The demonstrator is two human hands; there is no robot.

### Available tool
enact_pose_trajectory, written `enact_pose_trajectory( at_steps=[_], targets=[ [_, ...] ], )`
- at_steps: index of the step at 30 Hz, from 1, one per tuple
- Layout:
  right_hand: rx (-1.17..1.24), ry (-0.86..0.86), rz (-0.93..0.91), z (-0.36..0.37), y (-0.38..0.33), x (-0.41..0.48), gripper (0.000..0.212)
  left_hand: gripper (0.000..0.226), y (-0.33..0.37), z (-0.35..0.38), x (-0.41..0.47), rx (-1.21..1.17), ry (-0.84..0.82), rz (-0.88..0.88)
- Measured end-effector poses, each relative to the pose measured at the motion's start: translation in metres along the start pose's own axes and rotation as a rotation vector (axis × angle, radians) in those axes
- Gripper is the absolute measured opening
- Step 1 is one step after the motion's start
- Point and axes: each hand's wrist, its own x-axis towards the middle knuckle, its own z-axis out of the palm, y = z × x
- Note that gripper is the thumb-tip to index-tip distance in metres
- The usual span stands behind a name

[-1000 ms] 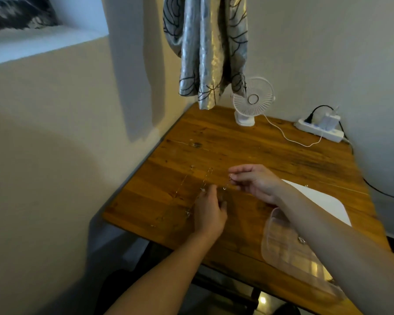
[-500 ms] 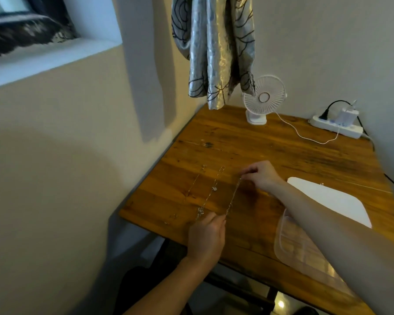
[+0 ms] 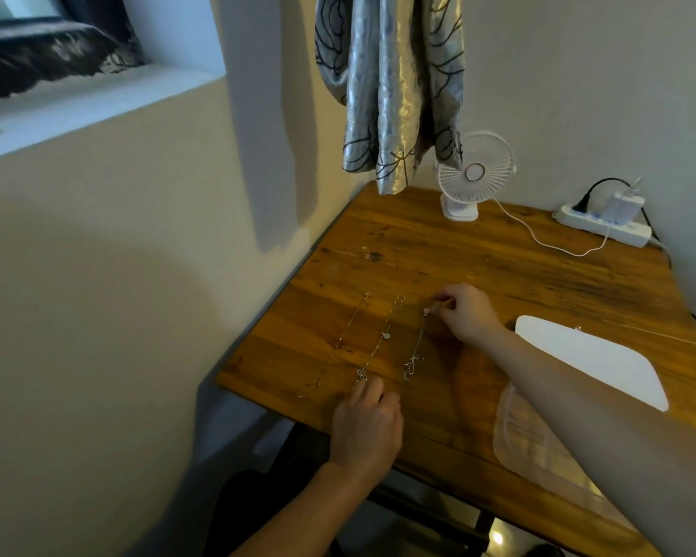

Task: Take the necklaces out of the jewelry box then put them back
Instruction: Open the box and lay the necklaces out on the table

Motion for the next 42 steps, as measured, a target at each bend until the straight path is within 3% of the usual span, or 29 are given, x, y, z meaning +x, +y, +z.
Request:
enact_pose_trajectory(
  at_steps=[8,13,17,19,22,24,29,35,42],
  targets=[
    [0.097,0.1,-0.033,-0.082,0.028,-0.098,0.018,0.034,0.051,-0.014,-0.006,-0.16,-0.025,0.137],
    [-0.084,0.026,0.044,-0.115,0.053,-0.186,0.013,0.058,0.096,-0.004,-0.011,-0.139,-0.166,0.244],
    [-0.347,-0.08,0.078,-0.11,0.074,-0.242,0.037,0.069,0.117,0.011,-0.019,-0.111,-0.285,0.19],
    [-0.445,-0.107,0.004,-0.103,0.083,-0.262,0.043,0.066,0.118,0.017,-0.023,-0.123,-0.256,0.16],
    [-0.581,-0.127,-0.061,-0.097,0.093,-0.275,0.075,0.06,0.116,0.023,-0.024,-0.127,-0.209,0.154],
    [-0.613,-0.134,-0.087,-0.094,0.099,-0.275,0.084,0.059,0.116,0.026,-0.024,-0.126,-0.186,0.154],
    [-0.601,-0.183,-0.133,-0.095,0.106,-0.275,0.066,0.049,0.118,0.03,-0.024,-0.086,-0.164,0.134],
    [-0.579,-0.182,-0.093,-0.091,0.102,-0.269,0.048,0.053,0.12,0.032,-0.024,-0.07,-0.168,0.122],
    [-0.326,-0.292,-0.002,-0.097,0.101,-0.258,0.016,0.05,0.127,0.027,-0.014,0.016,-0.203,0.14]
  ],
)
